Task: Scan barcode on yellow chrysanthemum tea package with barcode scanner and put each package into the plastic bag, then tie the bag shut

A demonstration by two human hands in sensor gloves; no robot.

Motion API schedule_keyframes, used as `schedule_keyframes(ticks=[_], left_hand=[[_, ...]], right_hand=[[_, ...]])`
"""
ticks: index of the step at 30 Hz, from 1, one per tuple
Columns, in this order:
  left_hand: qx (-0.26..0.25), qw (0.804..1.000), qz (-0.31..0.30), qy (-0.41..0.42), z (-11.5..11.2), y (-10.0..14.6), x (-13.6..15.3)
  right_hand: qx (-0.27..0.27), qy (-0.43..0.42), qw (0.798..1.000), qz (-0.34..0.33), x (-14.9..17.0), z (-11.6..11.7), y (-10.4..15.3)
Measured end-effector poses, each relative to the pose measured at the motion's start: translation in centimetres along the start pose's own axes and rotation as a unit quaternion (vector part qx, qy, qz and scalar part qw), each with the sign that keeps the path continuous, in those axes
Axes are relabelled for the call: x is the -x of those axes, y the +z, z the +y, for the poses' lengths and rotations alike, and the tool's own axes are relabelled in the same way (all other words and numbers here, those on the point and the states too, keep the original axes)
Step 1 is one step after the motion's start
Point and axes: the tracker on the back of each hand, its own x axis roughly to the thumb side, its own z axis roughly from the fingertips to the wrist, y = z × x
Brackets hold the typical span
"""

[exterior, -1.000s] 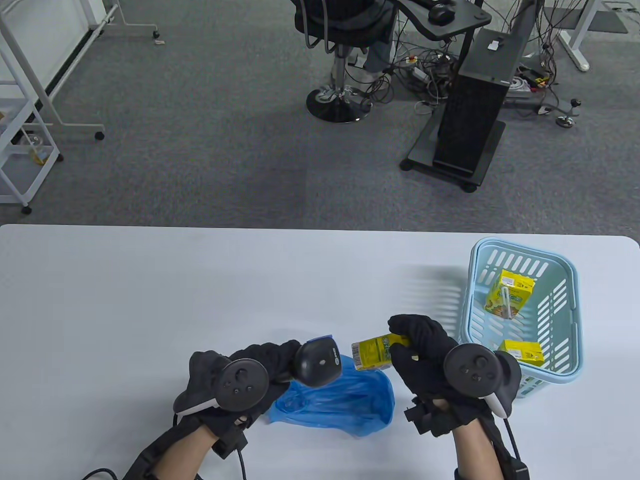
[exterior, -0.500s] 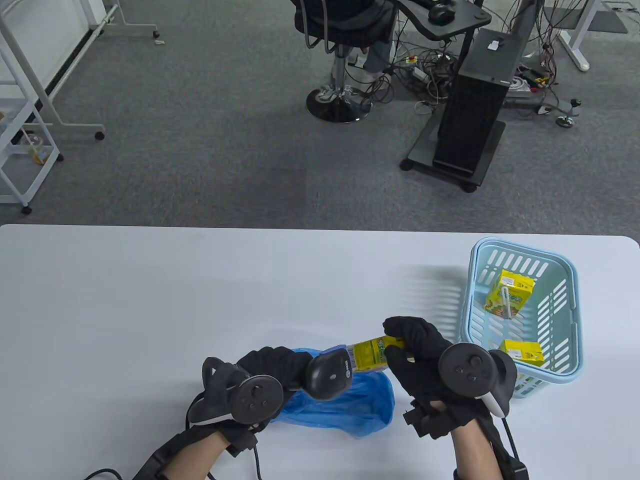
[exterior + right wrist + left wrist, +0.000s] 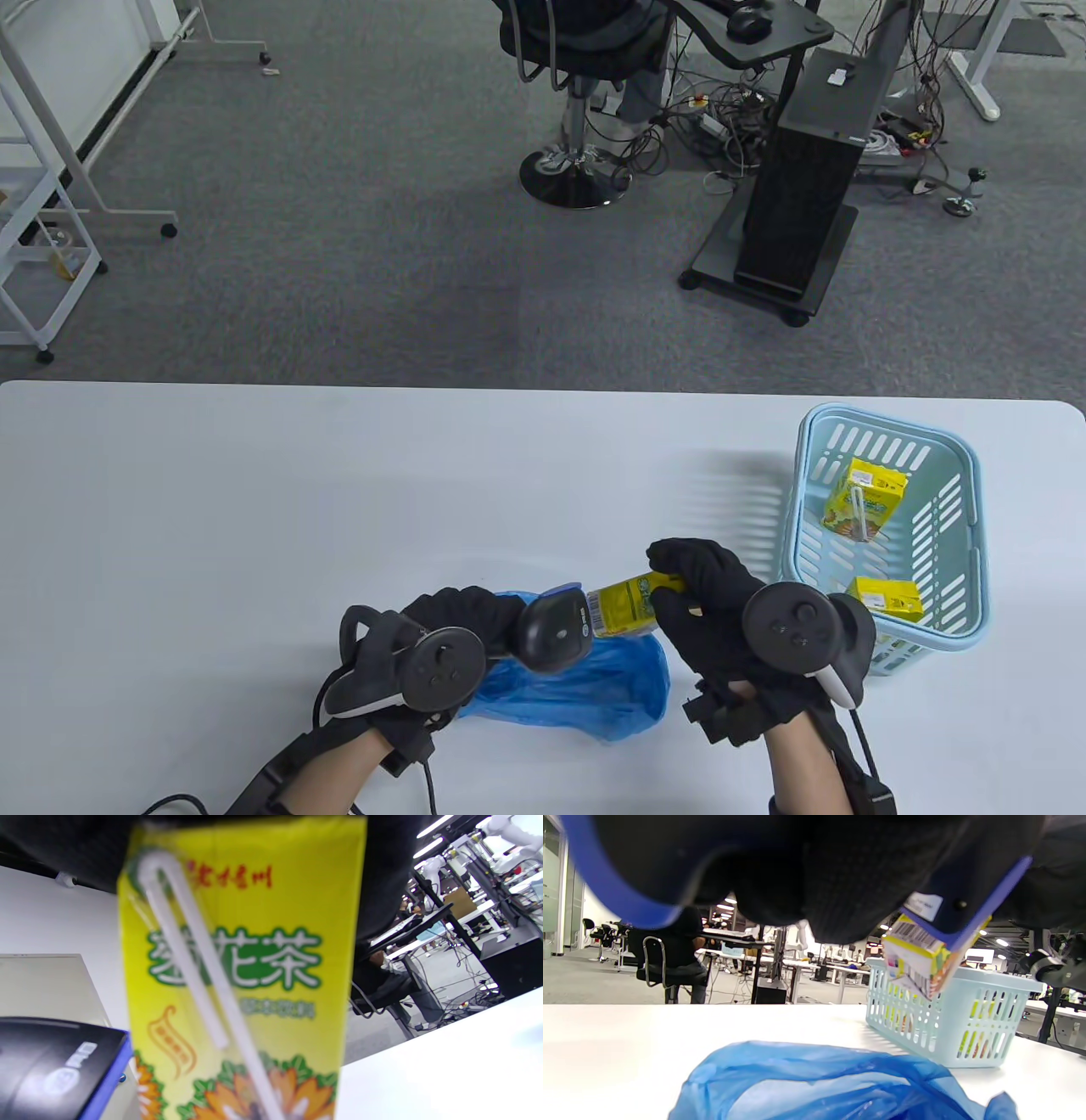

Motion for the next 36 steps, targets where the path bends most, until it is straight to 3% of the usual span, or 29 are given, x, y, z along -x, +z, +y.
schedule_keyframes(ticks=[9,15,22,36], left_hand=[[0.020,0.995,0.054,0.076,0.7,0.2,2.8],[0.015,0.993,0.078,0.084,1.3,0.4,4.2],[0.018,0.994,0.078,0.080,1.7,0.6,4.3],[0.030,0.994,0.081,0.073,1.6,0.5,4.4]], right_hand=[[-0.031,0.026,0.999,-0.017,-0.9,1.3,0.0],[-0.073,0.050,0.995,-0.052,-2.4,3.9,0.0],[-0.115,0.072,0.988,-0.069,-2.7,7.4,0.2],[-0.163,0.171,0.968,-0.089,-1.5,11.0,0.8]])
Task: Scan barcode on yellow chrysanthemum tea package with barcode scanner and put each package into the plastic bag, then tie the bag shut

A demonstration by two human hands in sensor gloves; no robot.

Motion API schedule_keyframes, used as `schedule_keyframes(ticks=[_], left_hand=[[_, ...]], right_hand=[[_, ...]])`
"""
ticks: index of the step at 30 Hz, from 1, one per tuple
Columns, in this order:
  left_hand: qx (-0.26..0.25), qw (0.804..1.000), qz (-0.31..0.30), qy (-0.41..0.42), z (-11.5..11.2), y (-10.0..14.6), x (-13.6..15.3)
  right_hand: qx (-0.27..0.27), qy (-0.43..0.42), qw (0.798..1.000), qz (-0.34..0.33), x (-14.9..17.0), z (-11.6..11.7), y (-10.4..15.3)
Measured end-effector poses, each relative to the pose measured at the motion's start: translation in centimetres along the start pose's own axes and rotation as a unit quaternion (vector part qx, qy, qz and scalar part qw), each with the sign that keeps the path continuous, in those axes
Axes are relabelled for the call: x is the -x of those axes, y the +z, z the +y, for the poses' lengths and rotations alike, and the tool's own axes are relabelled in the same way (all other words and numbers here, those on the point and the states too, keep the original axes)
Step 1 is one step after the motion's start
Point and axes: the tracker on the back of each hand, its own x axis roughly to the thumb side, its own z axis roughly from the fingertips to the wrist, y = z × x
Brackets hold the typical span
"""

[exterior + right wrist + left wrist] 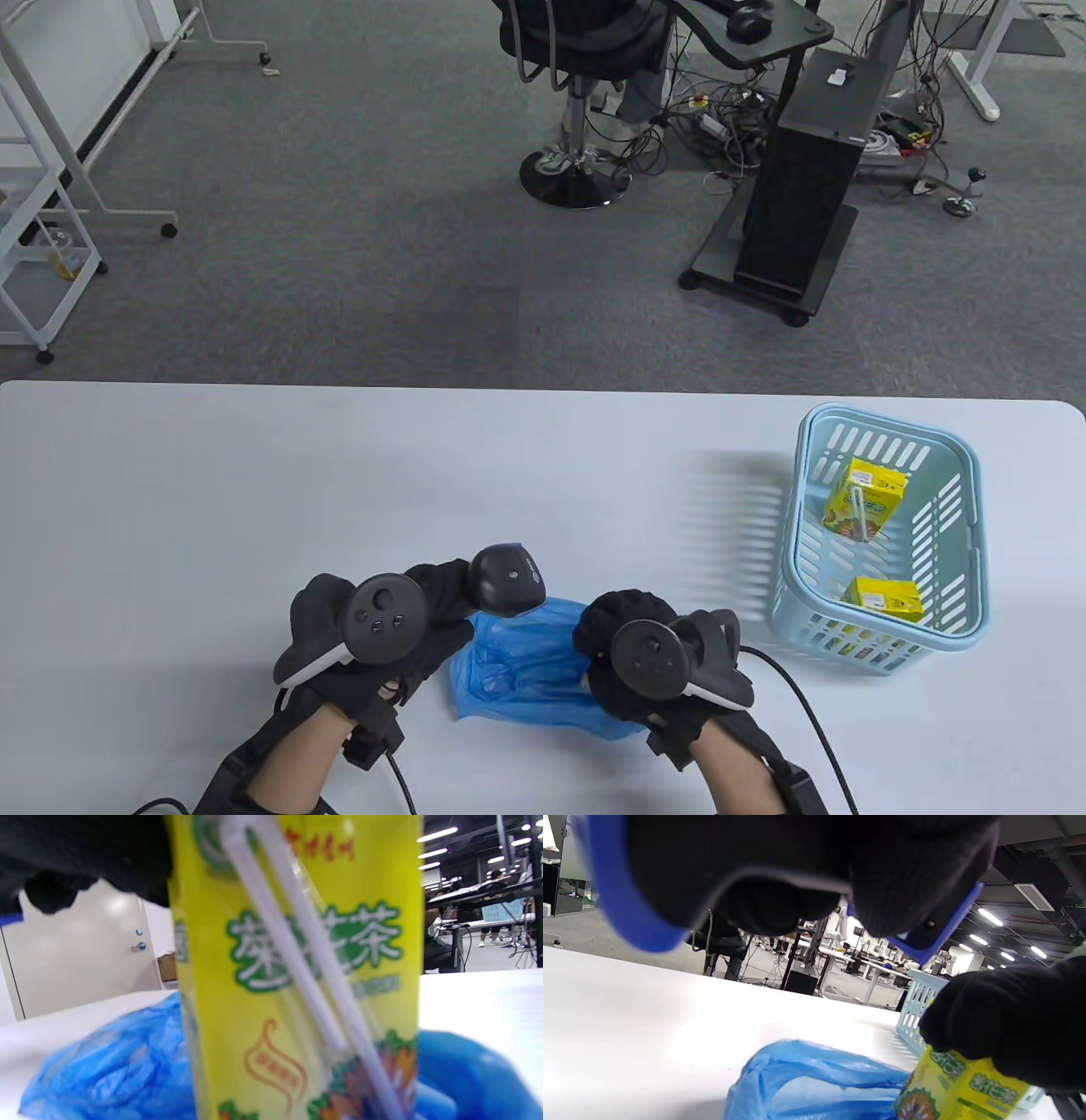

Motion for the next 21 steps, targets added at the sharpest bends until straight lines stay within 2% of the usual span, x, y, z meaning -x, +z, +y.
schedule_keyframes(ticks=[6,13,18,21], left_hand=[[0.007,1.000,0.002,0.000,-0.1,0.0,0.0],[0.009,1.000,0.007,0.004,-0.1,0.0,0.3],[0.012,1.000,0.009,0.006,-0.1,-0.1,0.4],[0.018,1.000,0.008,0.005,-0.3,-0.1,0.2]], right_hand=[[-0.024,0.062,0.998,-0.007,-0.6,1.4,0.0],[-0.023,0.045,0.999,0.002,-0.2,1.5,-0.1],[-0.022,0.031,0.999,0.018,0.2,0.6,0.1],[-0.003,0.019,0.999,0.030,0.7,-0.9,0.3]])
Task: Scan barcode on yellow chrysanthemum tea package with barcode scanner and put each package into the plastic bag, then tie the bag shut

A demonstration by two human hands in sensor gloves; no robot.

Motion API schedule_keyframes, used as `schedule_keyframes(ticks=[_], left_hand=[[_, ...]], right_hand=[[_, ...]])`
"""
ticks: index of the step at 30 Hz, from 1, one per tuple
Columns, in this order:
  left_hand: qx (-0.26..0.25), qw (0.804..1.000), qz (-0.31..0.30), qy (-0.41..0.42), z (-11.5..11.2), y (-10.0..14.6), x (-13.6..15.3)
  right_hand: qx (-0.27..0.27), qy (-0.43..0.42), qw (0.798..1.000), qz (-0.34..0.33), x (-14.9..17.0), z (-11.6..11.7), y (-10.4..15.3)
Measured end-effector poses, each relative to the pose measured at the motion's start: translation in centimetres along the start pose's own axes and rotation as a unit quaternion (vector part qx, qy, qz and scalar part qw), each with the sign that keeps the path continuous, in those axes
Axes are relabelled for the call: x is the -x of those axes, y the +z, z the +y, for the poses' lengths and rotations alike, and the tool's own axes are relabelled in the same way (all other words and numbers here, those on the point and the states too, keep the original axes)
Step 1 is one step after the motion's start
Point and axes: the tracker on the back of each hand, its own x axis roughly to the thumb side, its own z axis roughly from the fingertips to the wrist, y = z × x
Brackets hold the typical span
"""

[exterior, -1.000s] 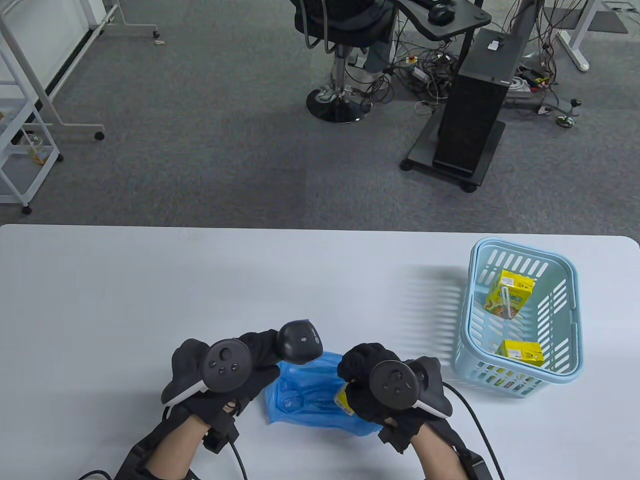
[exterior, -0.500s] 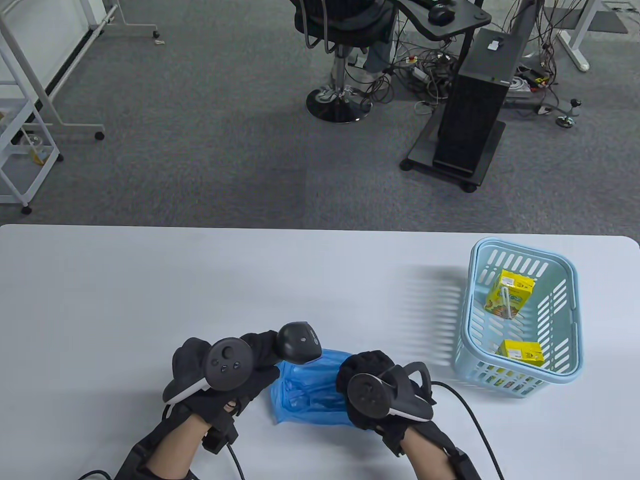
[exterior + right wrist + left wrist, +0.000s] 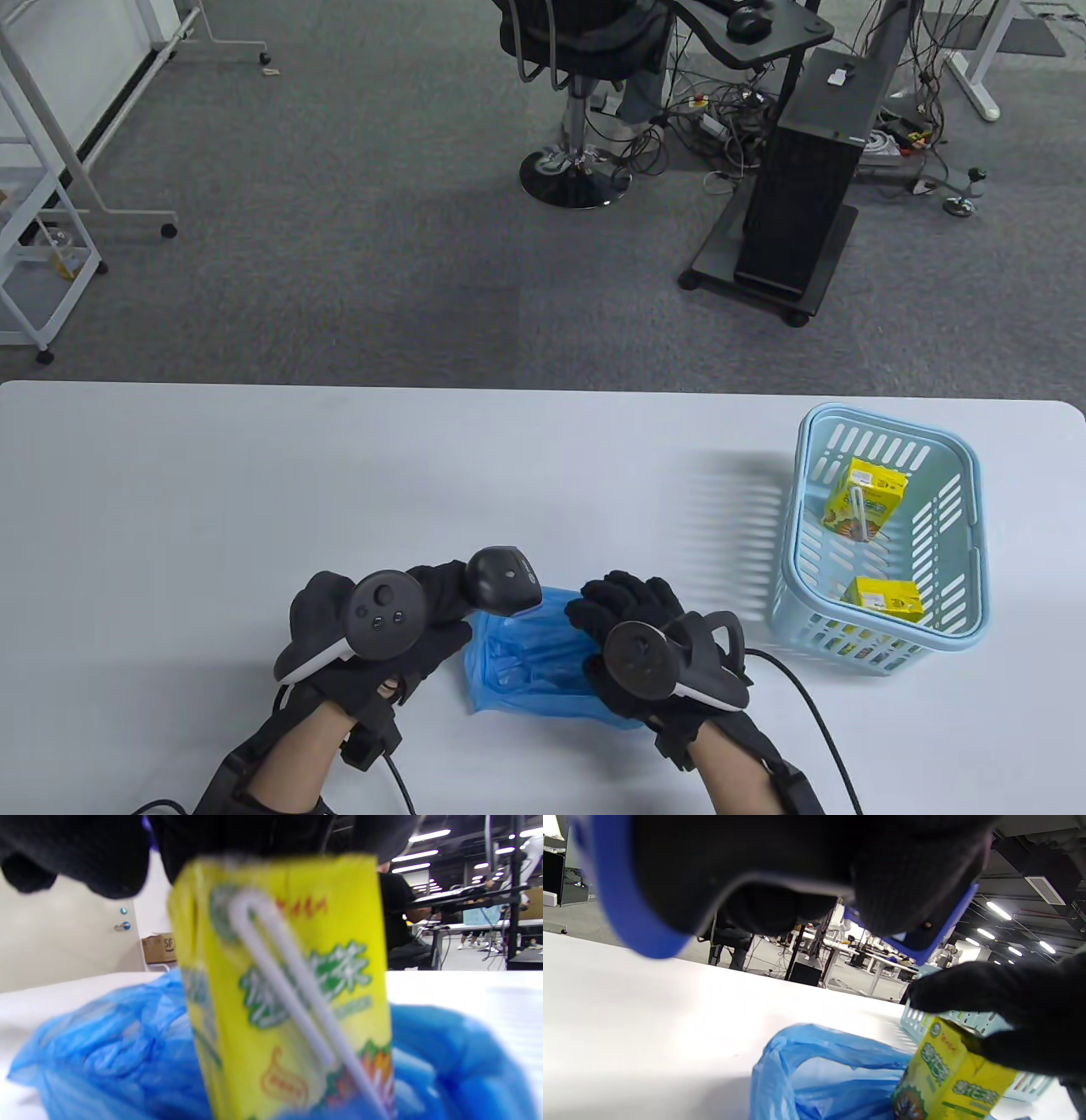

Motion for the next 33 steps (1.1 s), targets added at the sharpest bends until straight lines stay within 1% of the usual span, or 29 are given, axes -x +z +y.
schedule_keyframes(ticks=[4,8,12,15,17,20,26,27,30,33], left_hand=[[0.004,1.000,-0.009,0.002,0.1,0.0,-0.2],[0.004,1.000,-0.025,0.010,0.5,0.3,-0.7],[-0.011,0.998,-0.048,0.027,1.6,0.8,-1.0],[-0.012,0.997,-0.066,0.033,2.5,1.2,-1.4],[0.005,0.997,-0.078,0.030,2.9,1.5,-1.8],[-0.001,0.995,-0.092,0.022,3.3,2.0,-2.5],[-0.022,0.993,-0.108,0.028,4.4,2.8,-3.2],[-0.023,0.993,-0.111,0.028,4.5,2.9,-3.2],[-0.025,0.993,-0.112,0.028,4.6,3.1,-3.3],[-0.022,0.993,-0.111,0.027,4.5,3.0,-3.3]], right_hand=[[0.020,-0.021,0.999,0.024,0.6,-2.2,0.4],[0.049,-0.004,0.997,0.060,1.2,-4.6,1.0],[0.073,-0.016,0.993,0.090,1.9,-7.1,1.7],[0.077,-0.011,0.991,0.113,2.5,-8.3,1.9],[0.057,0.004,0.989,0.133,3.2,-8.9,1.8],[0.037,0.040,0.985,0.166,5.2,-10.2,1.4],[0.032,0.074,0.964,0.252,11.2,-14.3,1.4],[0.013,0.100,0.958,0.270,12.5,-15.0,1.2],[-0.049,0.155,0.939,0.304,14.8,-15.9,0.9],[-0.086,0.166,0.926,0.329,16.8,-16.0,0.9]])
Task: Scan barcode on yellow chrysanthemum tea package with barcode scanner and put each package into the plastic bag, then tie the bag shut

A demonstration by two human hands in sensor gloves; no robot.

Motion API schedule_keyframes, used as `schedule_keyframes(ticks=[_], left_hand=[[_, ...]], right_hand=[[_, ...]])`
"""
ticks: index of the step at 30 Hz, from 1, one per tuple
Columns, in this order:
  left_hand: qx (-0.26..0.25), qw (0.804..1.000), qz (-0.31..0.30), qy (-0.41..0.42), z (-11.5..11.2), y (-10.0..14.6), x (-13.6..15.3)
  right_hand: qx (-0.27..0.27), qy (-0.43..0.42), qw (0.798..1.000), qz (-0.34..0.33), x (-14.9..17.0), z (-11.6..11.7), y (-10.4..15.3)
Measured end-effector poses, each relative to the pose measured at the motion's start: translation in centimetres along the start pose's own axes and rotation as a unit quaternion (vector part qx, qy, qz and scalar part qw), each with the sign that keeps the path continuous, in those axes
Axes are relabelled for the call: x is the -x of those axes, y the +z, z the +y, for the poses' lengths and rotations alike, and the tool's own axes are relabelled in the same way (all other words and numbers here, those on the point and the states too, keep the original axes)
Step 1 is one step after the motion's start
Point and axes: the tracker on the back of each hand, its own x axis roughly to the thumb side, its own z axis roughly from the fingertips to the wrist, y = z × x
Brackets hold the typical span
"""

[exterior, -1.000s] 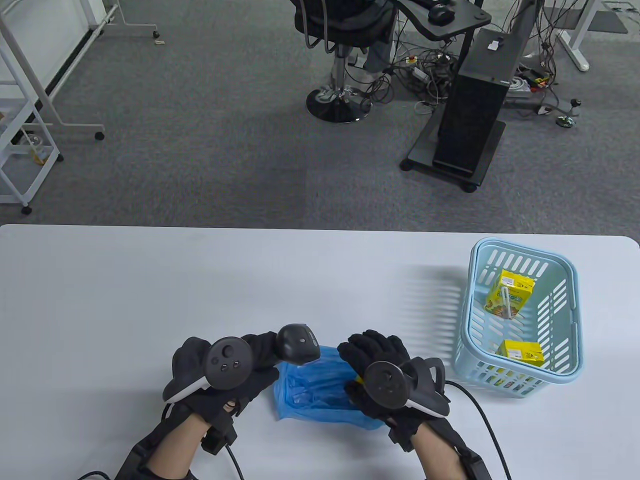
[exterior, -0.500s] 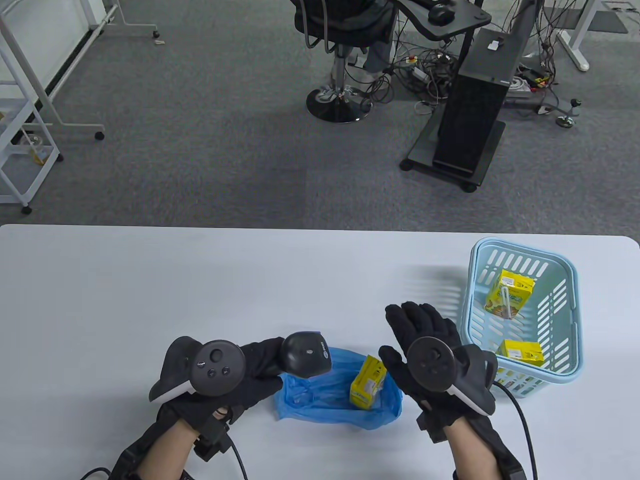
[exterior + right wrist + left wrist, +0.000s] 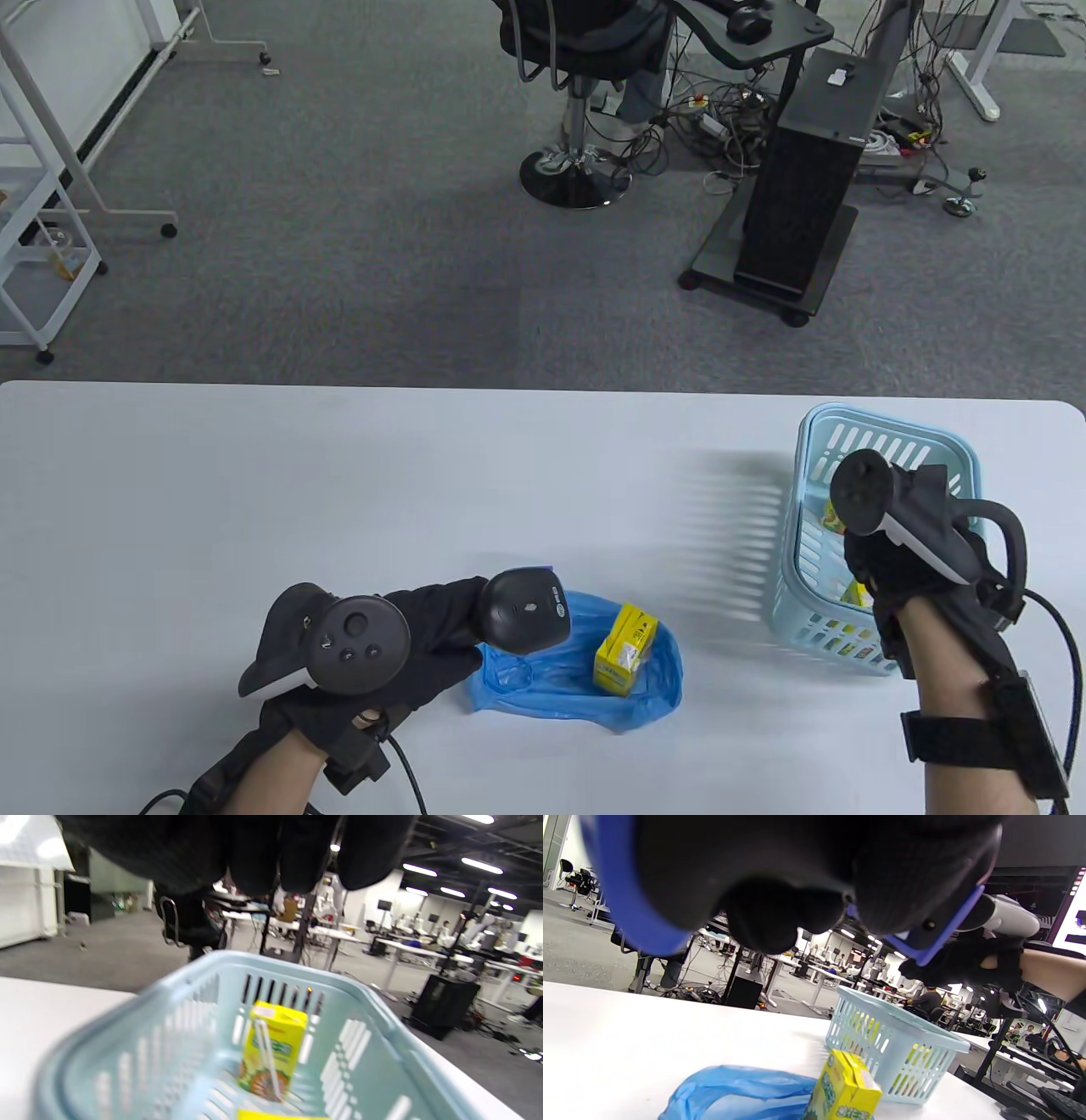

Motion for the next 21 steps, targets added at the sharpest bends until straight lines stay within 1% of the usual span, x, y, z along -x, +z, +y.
schedule_keyframes(ticks=[3,6,9,12,13,15,19,21], left_hand=[[0.004,1.000,0.006,-0.002,-0.1,0.0,0.2],[0.006,1.000,0.010,-0.003,-0.2,0.0,0.2],[0.007,1.000,0.013,-0.003,-0.1,0.0,0.3],[0.008,1.000,0.012,-0.005,-0.1,-0.1,0.3],[0.007,1.000,0.012,-0.003,-0.1,-0.1,0.4],[0.009,1.000,0.012,0.005,-0.1,-0.2,0.6],[0.011,1.000,0.019,0.004,-0.1,-0.1,0.9],[0.013,1.000,0.021,0.003,-0.1,-0.1,0.9]], right_hand=[[-0.045,0.001,0.999,0.012,0.8,1.3,-1.3],[-0.114,0.007,0.993,0.038,1.1,3.0,-2.7],[-0.197,0.040,0.977,0.070,1.3,4.9,-4.3],[-0.215,0.054,0.972,0.083,1.4,6.6,-5.4],[-0.235,0.062,0.966,0.086,1.4,7.3,-5.8],[-0.254,0.064,0.960,0.097,1.5,8.2,-6.3],[-0.282,0.032,0.953,0.102,1.4,9.6,-7.1],[-0.320,0.015,0.941,0.110,1.3,10.3,-7.3]])
